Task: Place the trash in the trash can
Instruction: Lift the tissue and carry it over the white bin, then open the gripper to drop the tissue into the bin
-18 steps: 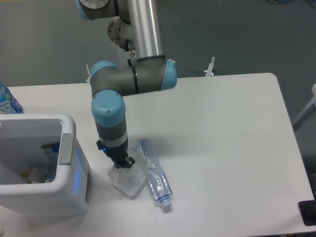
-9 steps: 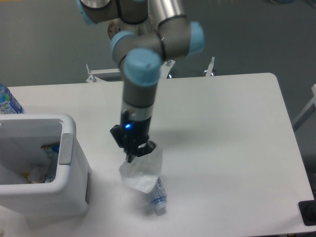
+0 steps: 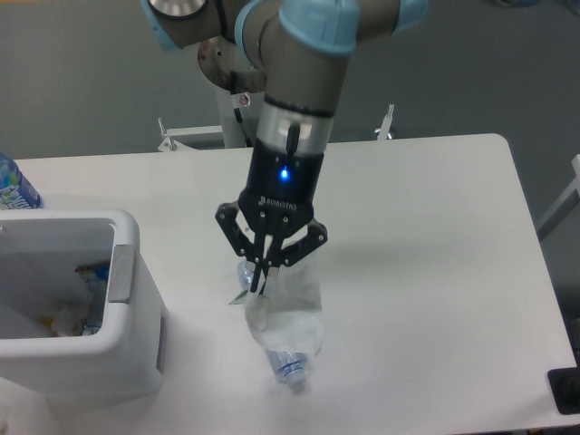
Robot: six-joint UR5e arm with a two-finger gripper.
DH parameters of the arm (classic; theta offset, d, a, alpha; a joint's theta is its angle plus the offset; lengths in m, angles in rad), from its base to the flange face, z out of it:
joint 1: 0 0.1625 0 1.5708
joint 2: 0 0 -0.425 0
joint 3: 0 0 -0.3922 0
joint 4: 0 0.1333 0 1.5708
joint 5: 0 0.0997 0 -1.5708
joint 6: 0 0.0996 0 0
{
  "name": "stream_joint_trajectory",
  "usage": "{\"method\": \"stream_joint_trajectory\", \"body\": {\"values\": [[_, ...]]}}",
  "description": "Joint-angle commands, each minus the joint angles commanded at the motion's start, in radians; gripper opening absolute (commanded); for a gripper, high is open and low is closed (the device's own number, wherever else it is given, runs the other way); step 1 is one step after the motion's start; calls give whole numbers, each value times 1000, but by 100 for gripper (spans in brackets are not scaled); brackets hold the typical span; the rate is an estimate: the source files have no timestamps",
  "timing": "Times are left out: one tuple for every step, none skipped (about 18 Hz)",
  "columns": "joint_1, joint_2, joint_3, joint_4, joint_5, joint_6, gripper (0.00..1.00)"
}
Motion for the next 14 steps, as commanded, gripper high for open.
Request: {"method": "stream_joint_trajectory", "body": {"values": [[-23, 9, 0, 0, 0, -15, 0], [-41, 26, -2, 0, 0, -35, 0], [-51, 40, 0, 2, 0, -49, 0], [-69, 45, -3, 2, -3, -61, 0], [-110, 49, -11, 2, -2, -67, 0], [-143, 51, -15, 2, -2, -69, 0], [-172, 48, -20, 2, -2, -69, 0], [-212, 45, -23, 2, -2, -69, 0], [-239, 39, -23, 2, -2, -69, 0], [-256, 35, -23, 2, -2, -69, 1], [-276, 28, -28, 2, 0, -69, 1], [-290, 22, -29, 2, 0, -71, 2], [-316, 5, -28, 2, 0, -71, 4], [-322, -6, -26, 2, 0, -68, 11]]}}
